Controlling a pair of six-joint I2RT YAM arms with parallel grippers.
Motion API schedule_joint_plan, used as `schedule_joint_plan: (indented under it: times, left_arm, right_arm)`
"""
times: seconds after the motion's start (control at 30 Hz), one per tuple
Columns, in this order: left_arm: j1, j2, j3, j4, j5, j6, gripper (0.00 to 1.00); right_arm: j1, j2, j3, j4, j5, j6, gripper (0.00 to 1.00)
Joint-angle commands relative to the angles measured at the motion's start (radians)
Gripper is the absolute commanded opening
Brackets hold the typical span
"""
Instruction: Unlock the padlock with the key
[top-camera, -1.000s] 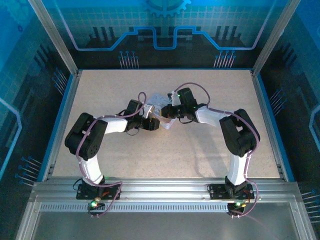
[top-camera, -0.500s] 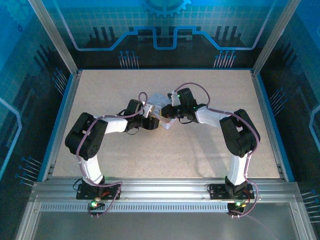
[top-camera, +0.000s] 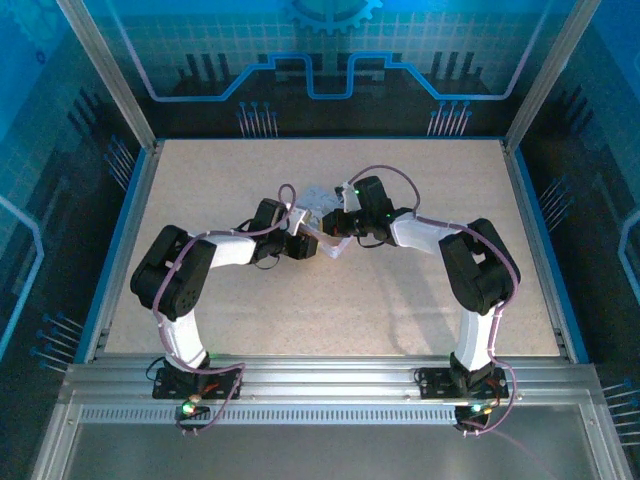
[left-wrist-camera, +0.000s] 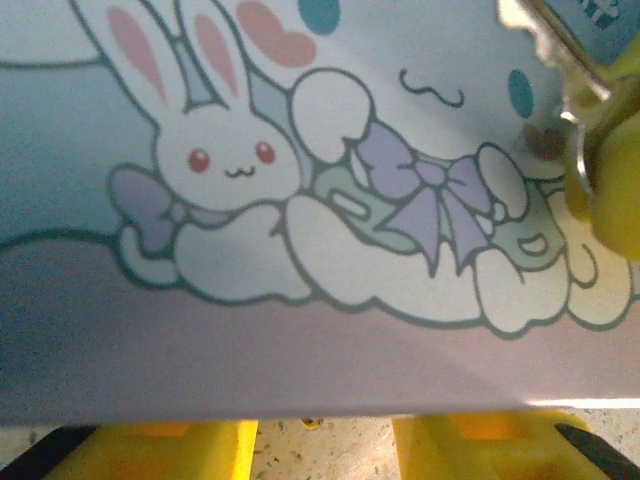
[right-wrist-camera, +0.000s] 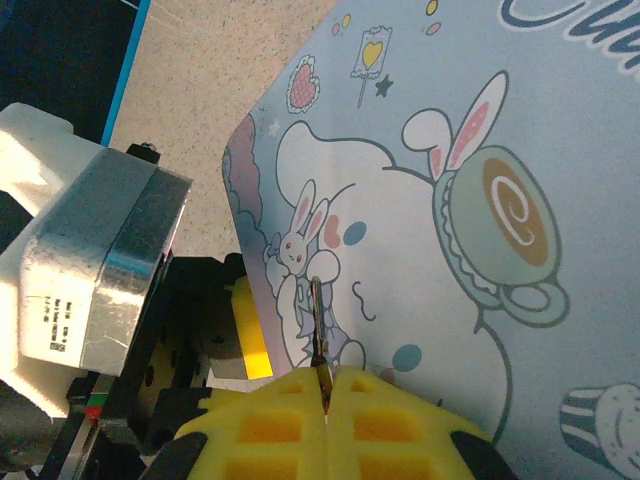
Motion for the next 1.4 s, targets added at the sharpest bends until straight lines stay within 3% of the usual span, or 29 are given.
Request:
schedule_joint_plan:
  times: [0.0,0.43,1.0,1.37]
  left_arm:
    - [-0.024,0.027,0.023,0.048,0.021,-0.012,0.41]
    - [-0.038,0.020,0.021,0.063,-0.018,-0.042,0.39]
    - [-0.004,0.003,-0.003,0.169,0.020,-0.264,0.40]
    - [0.000,0.003,-0.005,0.188,0.020,-0.299,0.38]
  right_arm:
    - [0.022,0.011,-0.032,-0.084,0.012,-0.008,0.00]
    - [0.023,0.011,-0.035,-0.080,0.011,-0.011,0.00]
    - [0.025,0.010,-0.038,-0.073,0.006,-0.010,0.00]
    - [0.028,0.009,-0.038,-0.070,0.004,-0.010,0.00]
